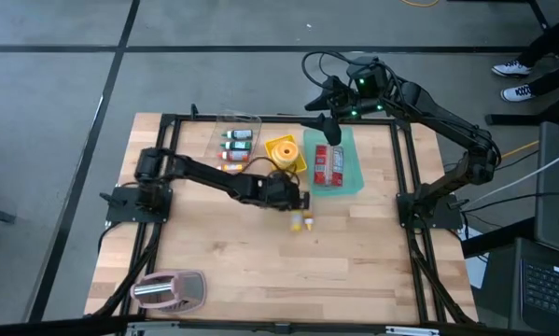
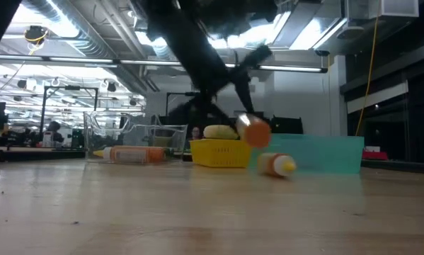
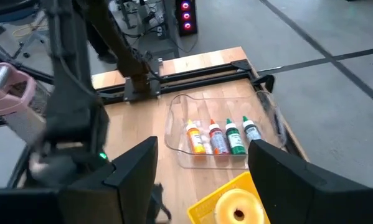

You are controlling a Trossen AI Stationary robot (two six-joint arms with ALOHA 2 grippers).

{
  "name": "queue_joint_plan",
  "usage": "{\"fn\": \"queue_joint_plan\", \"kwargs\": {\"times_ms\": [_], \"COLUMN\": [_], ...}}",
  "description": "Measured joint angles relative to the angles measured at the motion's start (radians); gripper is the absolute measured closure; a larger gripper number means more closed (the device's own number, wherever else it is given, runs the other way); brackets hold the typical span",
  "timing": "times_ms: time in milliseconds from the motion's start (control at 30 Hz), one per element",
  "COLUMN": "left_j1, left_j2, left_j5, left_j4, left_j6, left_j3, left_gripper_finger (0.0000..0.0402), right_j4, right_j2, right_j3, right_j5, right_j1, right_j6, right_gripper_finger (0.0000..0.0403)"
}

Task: Pick & Place Food Item
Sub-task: Put the left yellow food coloring bottle into the transparent bin

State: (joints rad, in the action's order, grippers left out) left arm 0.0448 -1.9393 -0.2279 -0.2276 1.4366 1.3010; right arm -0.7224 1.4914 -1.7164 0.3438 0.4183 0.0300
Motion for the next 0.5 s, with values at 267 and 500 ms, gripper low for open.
{"fn": "queue_joint_plan", "kwargs": {"times_ms": [267,500], "left_j1": [-0.028,-0.043], "left_j2": [0.221,0.385], "left_j5": [-0.439,-0.724], "left_j4": [-0.151,-0.499], "left_j6": [-0.04,0.159], "left_j3": [-0.002,-0.003], "left_gripper_finger": [0.0288,0.0288], "right_j4": [0.003,0.01], "right_j2": [0.0,0.0], "right_j3": [0.0,0.0], "right_j5": [-0.014,-0.014], "right_j1": [0.001,0.001], "right_j6": [-0.023,-0.038], "right_gripper_finger": [0.0156,0.0156]}}
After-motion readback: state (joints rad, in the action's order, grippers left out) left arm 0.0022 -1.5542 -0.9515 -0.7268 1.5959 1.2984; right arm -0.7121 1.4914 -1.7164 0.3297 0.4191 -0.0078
